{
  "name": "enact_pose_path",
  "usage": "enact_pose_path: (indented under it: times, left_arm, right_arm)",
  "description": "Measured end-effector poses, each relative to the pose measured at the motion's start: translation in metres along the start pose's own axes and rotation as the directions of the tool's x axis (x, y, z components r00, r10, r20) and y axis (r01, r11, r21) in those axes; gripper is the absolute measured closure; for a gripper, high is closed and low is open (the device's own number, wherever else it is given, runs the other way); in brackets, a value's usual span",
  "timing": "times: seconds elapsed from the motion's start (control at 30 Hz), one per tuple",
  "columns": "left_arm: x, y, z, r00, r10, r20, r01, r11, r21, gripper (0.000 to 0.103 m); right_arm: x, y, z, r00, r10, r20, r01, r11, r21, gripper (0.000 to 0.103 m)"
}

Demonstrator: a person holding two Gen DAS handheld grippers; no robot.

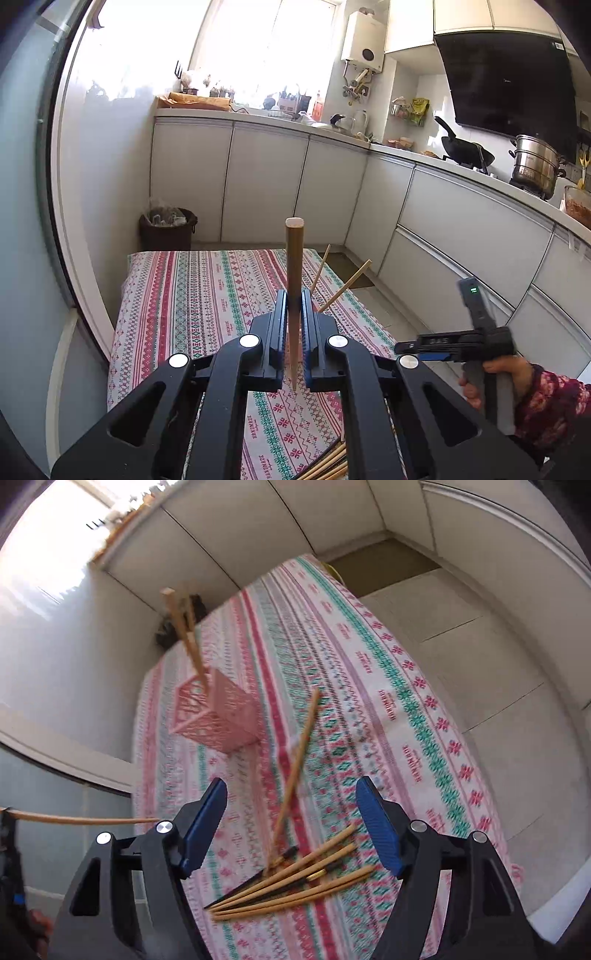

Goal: Organize utensils
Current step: 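Carry both held chopsticks upright toward the pink holder, then lower the right tool's chopstick into the pink holder and open the right tool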

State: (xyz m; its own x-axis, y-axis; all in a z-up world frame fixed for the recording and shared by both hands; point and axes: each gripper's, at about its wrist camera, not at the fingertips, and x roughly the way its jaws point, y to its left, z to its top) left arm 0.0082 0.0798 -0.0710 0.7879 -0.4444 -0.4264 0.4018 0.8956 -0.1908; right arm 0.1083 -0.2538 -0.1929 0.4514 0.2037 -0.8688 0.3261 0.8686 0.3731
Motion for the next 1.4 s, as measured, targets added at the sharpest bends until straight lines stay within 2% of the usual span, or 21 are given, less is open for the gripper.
enact_pose_path:
  times: [0.1, 0.17, 0.27, 0.37, 0.4, 0.43, 0.47, 0.5, 0.6, 0.67, 0.77, 0.87, 0.97, 1.13, 1.27, 1.4]
  left_arm:
    - [0.000, 0.002, -0.001, 1.000, 0.001, -0.003, -0.001, 1.000, 0.002, 0.097]
    - [0.003, 0.005, -0.003, 1.000, 0.006, -0.015, -0.006, 1.000, 0.003, 0.097]
    - [0.007, 0.008, -0.004, 1.000, 0.012, -0.029, -0.012, 1.000, 0.002, 0.097]
    - [0.007, 0.011, -0.004, 0.999, 0.015, -0.032, -0.016, 1.000, -0.003, 0.097]
    - [0.007, 0.011, -0.003, 0.999, 0.017, -0.031, -0.017, 1.000, -0.002, 0.097]
    - [0.008, 0.011, -0.003, 0.999, 0.017, -0.031, -0.017, 1.000, -0.001, 0.097]
    - [0.008, 0.010, -0.003, 0.999, 0.017, -0.030, -0.017, 1.000, 0.000, 0.097]
    - [0.008, 0.010, -0.003, 0.999, 0.015, -0.030, -0.015, 1.000, 0.001, 0.097]
    - [0.009, 0.007, -0.003, 0.999, 0.010, -0.032, -0.010, 1.000, 0.004, 0.097]
    - [0.007, 0.005, -0.003, 1.000, 0.009, -0.028, -0.008, 1.000, 0.007, 0.097]
    - [0.006, 0.006, -0.002, 1.000, 0.005, -0.023, -0.005, 1.000, -0.004, 0.097]
    - [0.005, 0.004, -0.002, 1.000, -0.006, -0.015, 0.006, 1.000, -0.014, 0.097]
    - [0.003, 0.001, -0.001, 1.000, -0.028, -0.006, 0.028, 0.999, -0.016, 0.097]
    - [0.003, -0.006, 0.001, 0.999, -0.043, 0.005, 0.043, 0.999, -0.014, 0.097]
    - [0.004, -0.011, 0.002, 0.999, -0.046, 0.008, 0.046, 0.999, -0.008, 0.097]
    - [0.007, -0.012, 0.001, 0.999, -0.040, 0.006, 0.040, 0.999, -0.010, 0.097]
  right_arm:
    - [0.043, 0.000, 0.016, 0.999, -0.002, -0.039, 0.003, 0.999, 0.037, 0.037]
    - [0.063, 0.006, 0.025, 0.999, -0.004, -0.035, 0.005, 1.000, 0.030, 0.043]
    - [0.090, 0.018, 0.034, 0.998, -0.052, -0.019, 0.052, 0.999, -0.010, 0.044]
    - [0.120, 0.017, 0.038, 0.994, -0.077, -0.080, 0.077, 0.997, -0.003, 0.044]
    - [0.124, 0.019, 0.036, 0.993, -0.092, -0.076, 0.091, 0.996, -0.018, 0.044]
    - [0.125, 0.025, 0.032, 0.990, -0.130, -0.049, 0.127, 0.989, -0.071, 0.060]
    - [0.126, 0.029, 0.028, 0.985, -0.171, -0.029, 0.167, 0.979, -0.114, 0.065]
    - [0.127, 0.029, 0.023, 0.983, -0.182, -0.035, 0.176, 0.975, -0.136, 0.087]
    - [0.121, 0.006, 0.018, 0.992, -0.077, -0.096, 0.070, 0.994, -0.080, 0.095]
    - [0.110, -0.010, 0.010, 0.992, -0.033, -0.124, 0.029, 0.999, -0.041, 0.095]
    - [0.068, -0.027, -0.005, 0.995, 0.103, -0.013, -0.103, 0.995, -0.010, 0.095]
    - [0.024, -0.033, -0.017, 0.976, 0.201, 0.078, -0.201, 0.980, -0.014, 0.095]
    - [-0.025, -0.017, -0.033, 0.949, 0.266, 0.171, -0.245, 0.960, -0.131, 0.095]
    - [-0.090, 0.015, -0.064, 0.902, 0.331, 0.279, -0.241, 0.919, -0.311, 0.095]
    - [-0.133, 0.034, -0.091, 0.850, 0.354, 0.389, -0.164, 0.881, -0.444, 0.095]
    - [-0.151, 0.043, -0.092, 0.828, 0.380, 0.411, -0.161, 0.865, -0.474, 0.095]
